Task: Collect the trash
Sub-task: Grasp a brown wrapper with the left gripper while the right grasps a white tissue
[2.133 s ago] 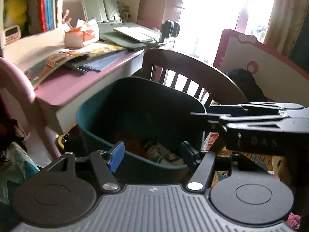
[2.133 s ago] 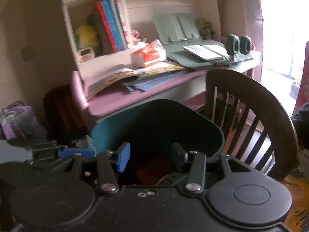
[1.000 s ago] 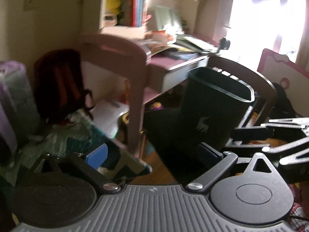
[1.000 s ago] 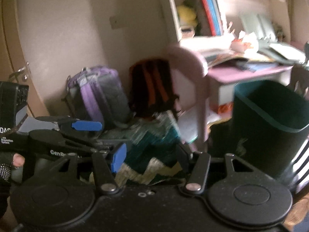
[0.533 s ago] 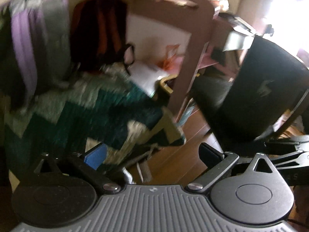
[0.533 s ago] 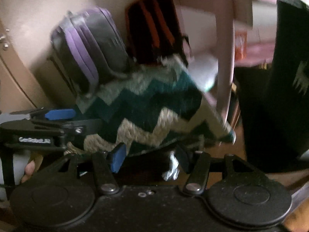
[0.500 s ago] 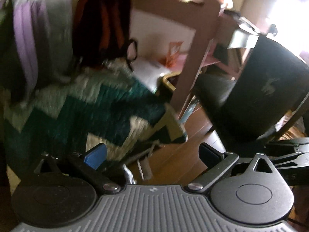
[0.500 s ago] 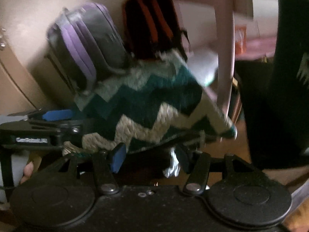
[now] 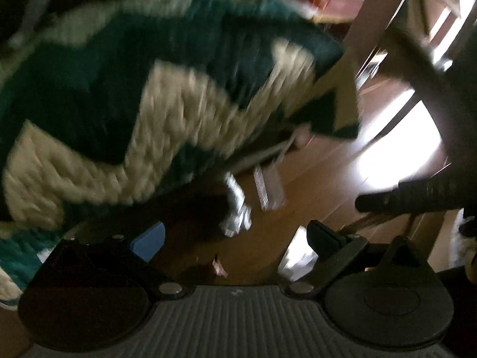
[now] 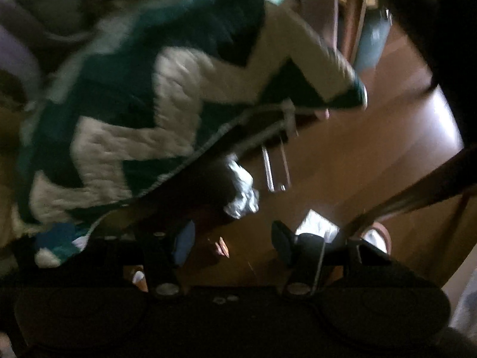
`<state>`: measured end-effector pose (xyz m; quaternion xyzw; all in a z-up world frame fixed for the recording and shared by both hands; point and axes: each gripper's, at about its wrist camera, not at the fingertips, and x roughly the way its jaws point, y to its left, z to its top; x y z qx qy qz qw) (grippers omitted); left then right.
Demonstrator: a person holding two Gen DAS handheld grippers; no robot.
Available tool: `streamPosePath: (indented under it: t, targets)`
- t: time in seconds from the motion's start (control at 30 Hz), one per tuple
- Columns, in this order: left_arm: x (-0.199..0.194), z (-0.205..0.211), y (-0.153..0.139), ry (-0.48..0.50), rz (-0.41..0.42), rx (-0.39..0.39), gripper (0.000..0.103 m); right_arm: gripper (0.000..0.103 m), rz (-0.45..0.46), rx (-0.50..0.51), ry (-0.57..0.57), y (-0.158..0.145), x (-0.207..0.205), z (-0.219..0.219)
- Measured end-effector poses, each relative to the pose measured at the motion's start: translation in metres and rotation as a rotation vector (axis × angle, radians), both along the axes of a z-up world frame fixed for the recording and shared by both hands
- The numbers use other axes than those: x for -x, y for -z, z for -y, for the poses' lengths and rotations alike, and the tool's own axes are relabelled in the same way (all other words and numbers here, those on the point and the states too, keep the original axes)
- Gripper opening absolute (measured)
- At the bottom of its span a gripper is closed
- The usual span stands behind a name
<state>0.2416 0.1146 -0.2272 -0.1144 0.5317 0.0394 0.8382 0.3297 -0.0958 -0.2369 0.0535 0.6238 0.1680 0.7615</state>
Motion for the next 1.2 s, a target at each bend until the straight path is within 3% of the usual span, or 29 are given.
streamPosePath:
  t: [0.2, 0.43, 0.6, 0.9, 1.2]
  targets:
    - [-0.020, -0.016, 0.087, -0.041, -0.156, 0.030, 0.102, 0.056, -0.127, 0.066, 0.061, 0.085, -0.030, -0.006]
    - [-0.037, -0.025, 0.174, -0.048, -0.270, 0.072, 0.102, 0.056, -0.290, 0.160, 0.144, 0.190, -0.040, 0.009]
    - [-0.043, -0.021, 0.231, -0.048, -0.357, 0.090, 0.102, 0.056, -0.380, 0.184, 0.184, 0.246, -0.043, 0.012]
    - [-0.041, -0.009, 0.298, -0.051, -0.444, 0.109, 0.101, 0.056, -0.425, 0.234, 0.218, 0.315, -0.046, 0.018]
    - [-0.043, -0.020, 0.323, -0.152, -0.453, 0.186, 0.092, 0.056, -0.408, 0.298, 0.200, 0.335, -0.037, 0.016]
